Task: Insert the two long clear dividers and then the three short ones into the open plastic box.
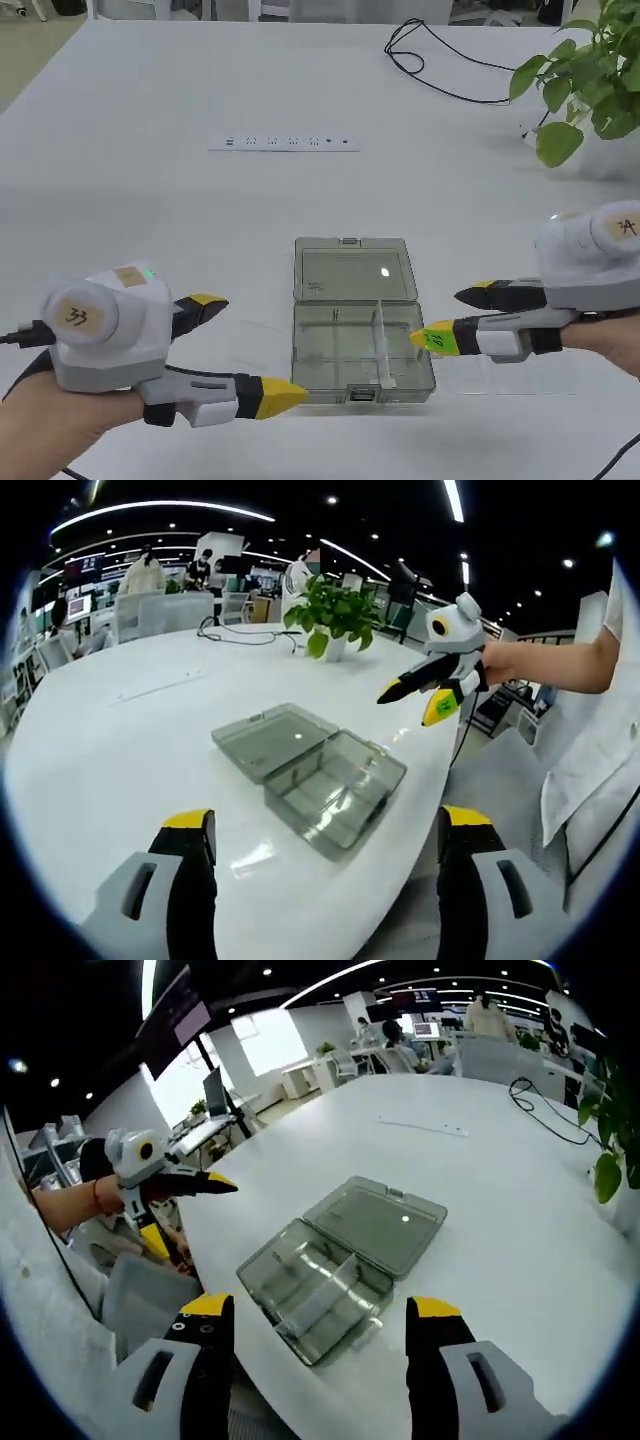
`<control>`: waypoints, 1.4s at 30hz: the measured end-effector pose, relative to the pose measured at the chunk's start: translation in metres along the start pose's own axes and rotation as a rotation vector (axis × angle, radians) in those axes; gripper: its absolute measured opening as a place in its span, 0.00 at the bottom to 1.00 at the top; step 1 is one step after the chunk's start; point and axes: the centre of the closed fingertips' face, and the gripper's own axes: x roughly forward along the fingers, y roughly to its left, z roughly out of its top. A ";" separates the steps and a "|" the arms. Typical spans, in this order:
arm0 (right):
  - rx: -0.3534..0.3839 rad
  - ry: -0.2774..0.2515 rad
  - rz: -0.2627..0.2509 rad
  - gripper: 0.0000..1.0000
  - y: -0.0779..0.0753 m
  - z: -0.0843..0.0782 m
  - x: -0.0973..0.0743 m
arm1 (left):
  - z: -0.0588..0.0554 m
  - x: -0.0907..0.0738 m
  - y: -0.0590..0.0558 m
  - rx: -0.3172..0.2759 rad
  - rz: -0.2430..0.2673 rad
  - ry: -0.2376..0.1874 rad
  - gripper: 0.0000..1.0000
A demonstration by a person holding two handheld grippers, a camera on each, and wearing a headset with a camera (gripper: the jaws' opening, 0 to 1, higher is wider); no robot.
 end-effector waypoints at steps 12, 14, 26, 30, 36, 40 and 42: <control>-0.125 -0.040 0.053 0.91 -0.001 -0.016 -0.017 | -0.019 0.001 0.017 -0.105 0.075 0.087 0.87; -0.132 -0.053 0.057 0.92 -0.002 -0.017 -0.019 | -0.020 0.002 0.020 -0.095 0.082 0.082 0.86; -0.196 -0.085 0.066 0.98 -0.008 -0.031 -0.025 | -0.057 0.008 0.034 -0.203 0.165 0.241 0.77; -0.199 -0.102 0.064 0.98 -0.009 -0.030 -0.026 | -0.064 0.013 0.037 -0.202 0.184 0.276 0.74; -0.244 -0.123 0.074 1.00 -0.008 -0.031 -0.028 | -0.071 0.020 0.044 -0.223 0.222 0.306 0.70; -0.267 -0.113 0.076 1.00 -0.010 -0.036 -0.027 | -0.079 0.022 0.049 -0.202 0.259 0.356 0.65; -0.273 -0.113 0.077 1.00 -0.010 -0.038 -0.027 | -0.081 0.025 0.051 -0.204 0.271 0.362 0.64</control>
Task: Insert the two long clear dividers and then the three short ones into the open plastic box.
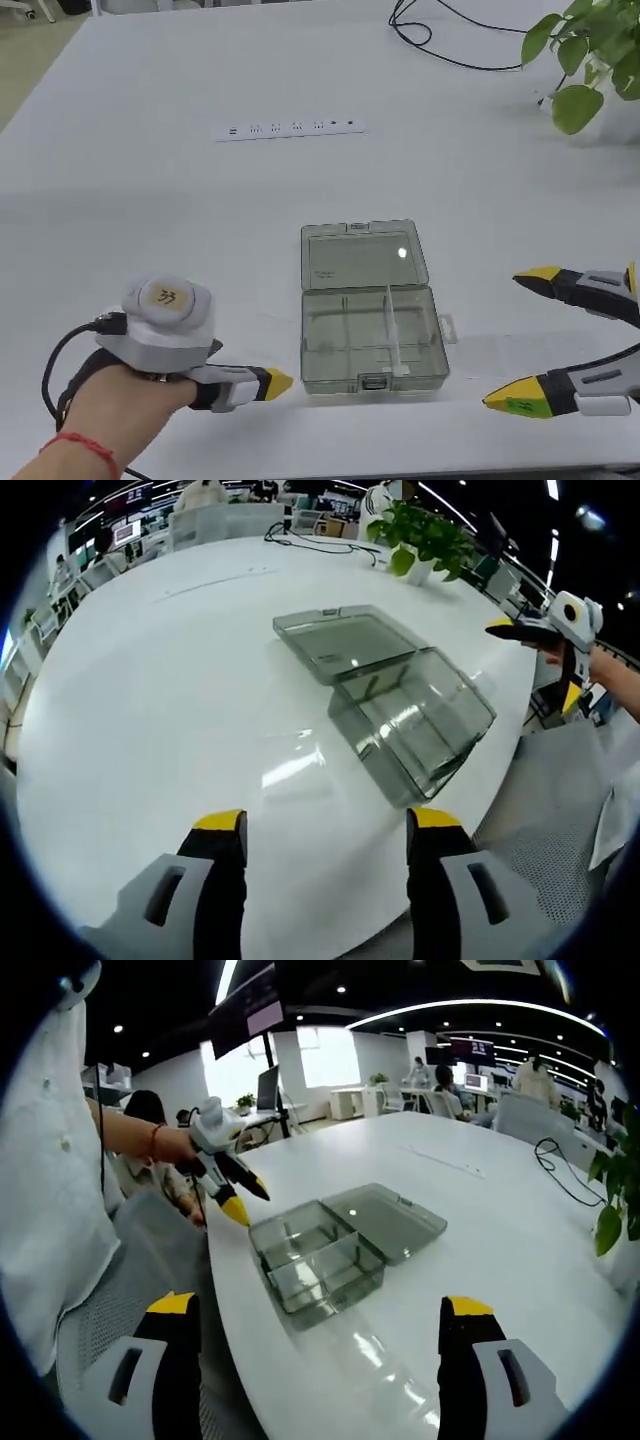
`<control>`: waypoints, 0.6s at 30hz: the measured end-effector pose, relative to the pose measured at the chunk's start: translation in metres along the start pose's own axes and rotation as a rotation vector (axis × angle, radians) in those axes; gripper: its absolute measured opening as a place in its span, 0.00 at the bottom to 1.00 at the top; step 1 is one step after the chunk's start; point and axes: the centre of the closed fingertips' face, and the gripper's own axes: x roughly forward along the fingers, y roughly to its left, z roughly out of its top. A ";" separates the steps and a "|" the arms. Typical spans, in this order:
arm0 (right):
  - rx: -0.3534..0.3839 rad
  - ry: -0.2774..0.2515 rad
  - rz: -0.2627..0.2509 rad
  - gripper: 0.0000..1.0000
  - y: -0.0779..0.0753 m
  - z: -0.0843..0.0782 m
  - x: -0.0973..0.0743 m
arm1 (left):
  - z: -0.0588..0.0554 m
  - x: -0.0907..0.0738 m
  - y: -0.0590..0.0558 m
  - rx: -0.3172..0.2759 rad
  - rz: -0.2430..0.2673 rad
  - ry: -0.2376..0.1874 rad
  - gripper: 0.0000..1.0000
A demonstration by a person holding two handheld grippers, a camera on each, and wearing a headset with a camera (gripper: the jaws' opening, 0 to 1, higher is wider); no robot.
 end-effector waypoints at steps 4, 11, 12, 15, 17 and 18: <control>0.006 -0.004 -0.001 1.00 -0.005 -0.005 0.000 | -0.004 0.004 0.005 0.000 0.038 0.023 0.61; 0.017 -0.024 -0.008 0.98 -0.003 -0.003 0.002 | -0.013 0.012 0.010 0.045 0.092 0.078 0.58; 0.018 -0.027 -0.010 0.98 -0.003 -0.003 0.002 | -0.014 0.013 0.010 0.052 0.094 0.086 0.57; 0.023 -0.035 -0.011 0.98 -0.002 -0.002 0.002 | -0.015 0.015 0.010 0.069 0.103 0.101 0.55; 0.026 -0.036 -0.012 0.98 -0.001 -0.002 0.003 | -0.016 0.016 0.009 0.077 0.106 0.108 0.54; 0.030 -0.040 -0.013 0.98 -0.001 -0.002 0.003 | -0.017 0.018 0.009 0.083 0.106 0.115 0.54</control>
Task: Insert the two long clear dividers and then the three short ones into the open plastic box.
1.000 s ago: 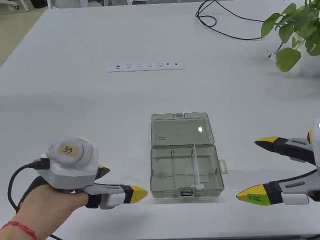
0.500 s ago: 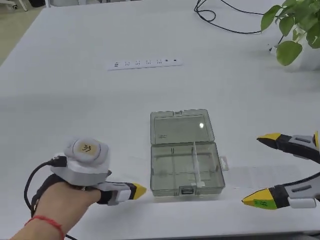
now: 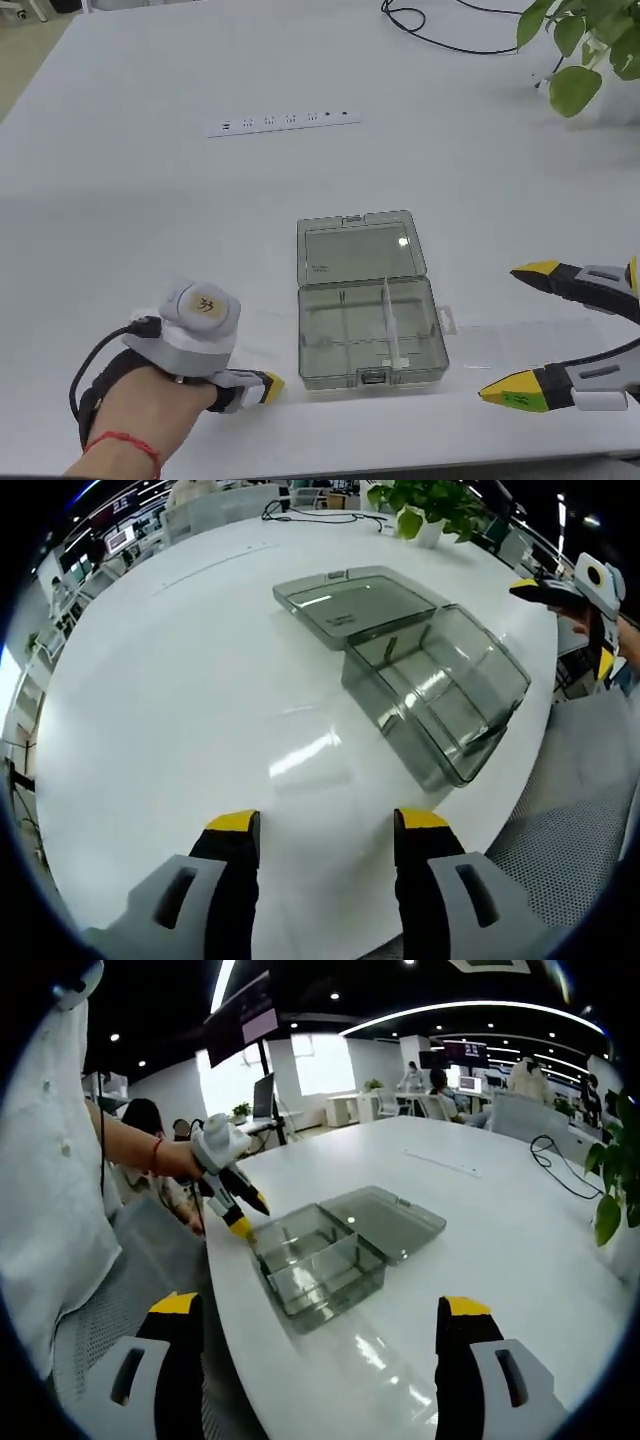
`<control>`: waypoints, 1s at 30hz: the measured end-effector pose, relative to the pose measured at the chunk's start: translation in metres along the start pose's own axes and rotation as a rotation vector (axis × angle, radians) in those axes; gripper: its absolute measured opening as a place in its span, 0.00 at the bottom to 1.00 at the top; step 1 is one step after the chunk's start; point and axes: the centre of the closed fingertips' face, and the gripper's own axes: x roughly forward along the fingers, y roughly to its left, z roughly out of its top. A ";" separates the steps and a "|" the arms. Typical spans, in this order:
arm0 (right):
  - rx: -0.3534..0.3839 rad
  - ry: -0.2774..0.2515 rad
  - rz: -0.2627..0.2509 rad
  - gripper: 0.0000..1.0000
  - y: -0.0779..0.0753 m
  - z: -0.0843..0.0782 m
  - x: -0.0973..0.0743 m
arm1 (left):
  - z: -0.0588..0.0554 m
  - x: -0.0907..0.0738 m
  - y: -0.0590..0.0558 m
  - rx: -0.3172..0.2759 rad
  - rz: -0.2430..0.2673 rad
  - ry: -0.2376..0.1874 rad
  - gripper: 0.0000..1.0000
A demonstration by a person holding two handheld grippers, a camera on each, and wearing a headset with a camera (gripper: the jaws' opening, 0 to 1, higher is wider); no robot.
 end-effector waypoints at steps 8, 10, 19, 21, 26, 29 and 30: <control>0.007 -0.003 -0.004 0.97 0.002 -0.001 -0.001 | -0.001 0.000 0.007 0.076 0.032 0.006 0.45; 0.009 -0.007 -0.008 0.97 0.001 0.000 -0.002 | 0.000 0.000 0.006 0.063 0.030 0.006 0.43; 0.014 -0.026 -0.019 0.96 0.000 0.002 -0.003 | 0.001 0.000 0.013 0.095 0.012 0.034 0.36; 0.017 -0.028 -0.020 0.96 0.000 0.002 -0.003 | 0.000 0.000 0.013 0.111 0.005 0.045 0.35; 0.024 -0.026 -0.027 0.96 -0.001 -0.001 -0.004 | 0.000 0.000 0.013 0.131 -0.003 0.072 0.35; 0.026 -0.029 -0.030 0.95 -0.001 -0.001 -0.005 | 0.000 0.001 0.012 0.134 -0.001 0.086 0.35; 0.027 -0.029 -0.030 0.95 -0.001 -0.001 -0.005 | 0.000 0.001 0.012 0.133 -0.002 0.089 0.35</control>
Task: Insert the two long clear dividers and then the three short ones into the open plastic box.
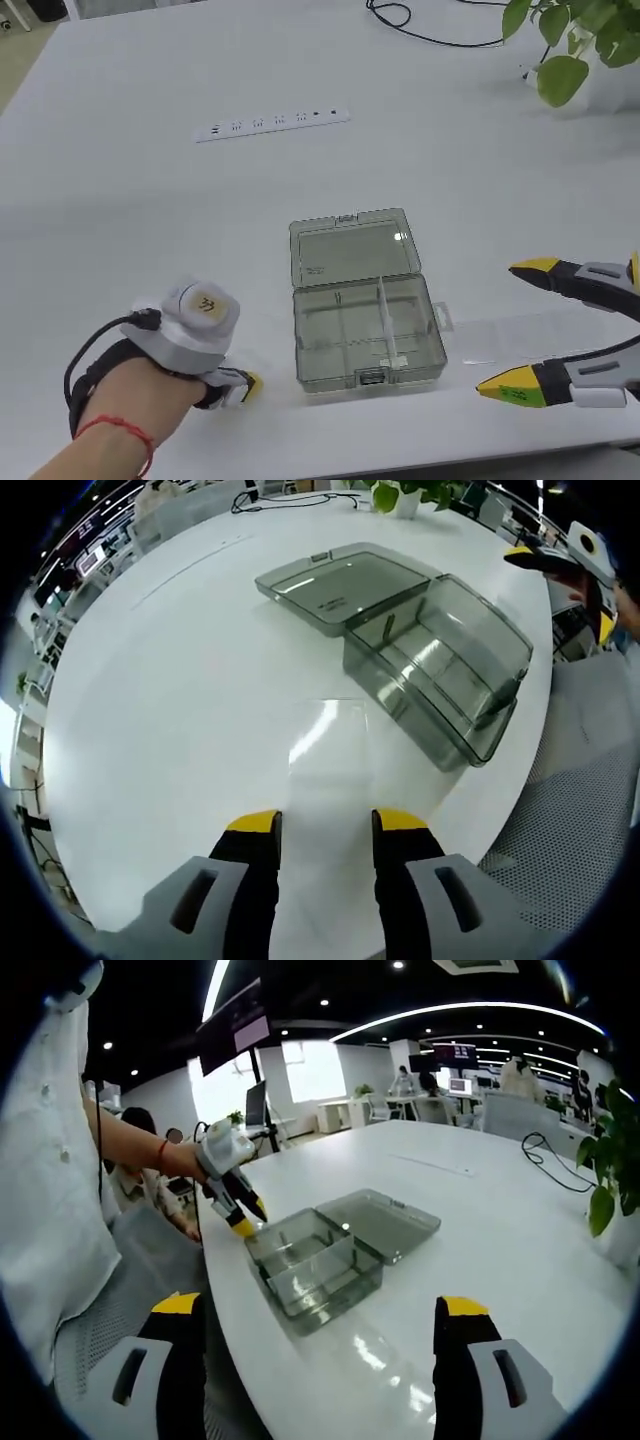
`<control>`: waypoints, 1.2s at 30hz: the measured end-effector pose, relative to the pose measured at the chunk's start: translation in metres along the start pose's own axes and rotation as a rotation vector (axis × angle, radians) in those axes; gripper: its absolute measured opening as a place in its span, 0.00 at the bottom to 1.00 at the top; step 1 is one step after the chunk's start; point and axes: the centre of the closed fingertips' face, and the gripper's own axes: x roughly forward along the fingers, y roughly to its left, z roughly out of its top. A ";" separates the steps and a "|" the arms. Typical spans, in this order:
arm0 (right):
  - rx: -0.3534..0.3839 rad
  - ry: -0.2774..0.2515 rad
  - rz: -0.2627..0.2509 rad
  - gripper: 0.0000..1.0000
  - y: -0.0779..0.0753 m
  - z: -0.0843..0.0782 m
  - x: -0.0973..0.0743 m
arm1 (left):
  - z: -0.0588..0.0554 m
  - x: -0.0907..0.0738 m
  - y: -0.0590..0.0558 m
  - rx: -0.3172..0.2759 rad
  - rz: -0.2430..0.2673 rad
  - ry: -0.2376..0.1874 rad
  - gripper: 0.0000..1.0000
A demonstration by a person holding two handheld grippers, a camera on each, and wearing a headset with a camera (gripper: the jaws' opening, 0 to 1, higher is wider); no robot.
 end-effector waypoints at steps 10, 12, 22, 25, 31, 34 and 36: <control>0.003 -0.003 -0.001 0.95 0.000 -0.001 0.001 | 0.001 0.001 -0.003 0.039 -0.012 0.060 0.32; 0.002 -0.002 -0.001 0.95 0.001 -0.001 0.001 | 0.001 0.001 -0.003 0.038 -0.015 0.065 0.32; 0.004 0.007 -0.002 0.95 0.007 -0.003 0.001 | 0.000 0.000 -0.002 0.011 -0.030 0.059 0.32; 0.004 0.012 -0.007 0.95 0.007 -0.003 -0.001 | 0.000 -0.001 -0.001 -0.012 -0.044 0.051 0.32; 0.001 0.018 -0.012 0.94 0.009 -0.002 -0.001 | -0.001 -0.002 -0.002 -0.075 -0.074 0.023 0.31; 0.001 0.018 -0.012 0.94 0.010 0.000 0.000 | 0.000 -0.004 0.000 -0.113 -0.085 0.001 0.30; 0.000 0.024 -0.010 0.94 0.012 0.001 0.001 | -0.001 -0.004 0.000 -0.138 -0.093 -0.007 0.30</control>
